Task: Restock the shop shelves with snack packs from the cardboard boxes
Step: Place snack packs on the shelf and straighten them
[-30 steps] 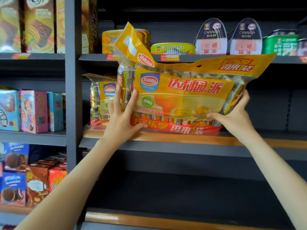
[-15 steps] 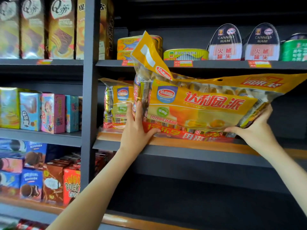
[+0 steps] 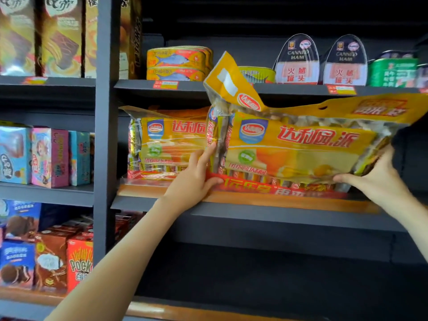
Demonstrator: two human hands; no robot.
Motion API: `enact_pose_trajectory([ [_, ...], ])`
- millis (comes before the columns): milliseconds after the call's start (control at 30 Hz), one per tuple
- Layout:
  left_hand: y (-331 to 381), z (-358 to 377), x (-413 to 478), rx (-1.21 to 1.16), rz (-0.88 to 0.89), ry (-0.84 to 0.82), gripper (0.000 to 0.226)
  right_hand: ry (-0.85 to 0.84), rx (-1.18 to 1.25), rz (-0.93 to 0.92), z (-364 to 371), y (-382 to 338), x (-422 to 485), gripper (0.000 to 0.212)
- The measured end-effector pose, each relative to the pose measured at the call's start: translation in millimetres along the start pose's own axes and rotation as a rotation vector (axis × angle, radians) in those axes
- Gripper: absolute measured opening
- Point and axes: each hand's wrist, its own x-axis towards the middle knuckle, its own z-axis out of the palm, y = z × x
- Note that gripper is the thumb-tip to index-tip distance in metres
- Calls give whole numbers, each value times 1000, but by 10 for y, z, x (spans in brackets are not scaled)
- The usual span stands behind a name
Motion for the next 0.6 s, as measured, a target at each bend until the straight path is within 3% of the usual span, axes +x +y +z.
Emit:
enact_pose_trajectory([
  [133,-34,-29,2,45,-88,-58,81,-85,-27,-48,-76,-4,98,114],
  [300,-58,-117,6,282,-116,170,69,-189,32,-47,-49,-44,210,123],
  [467,72,-132,72,324,-5,301,81,-244,89,-39,64,-91,267,132],
  [600,112,-50,175,388,51,237,89,-231,107,-49,107,-71,298,126],
])
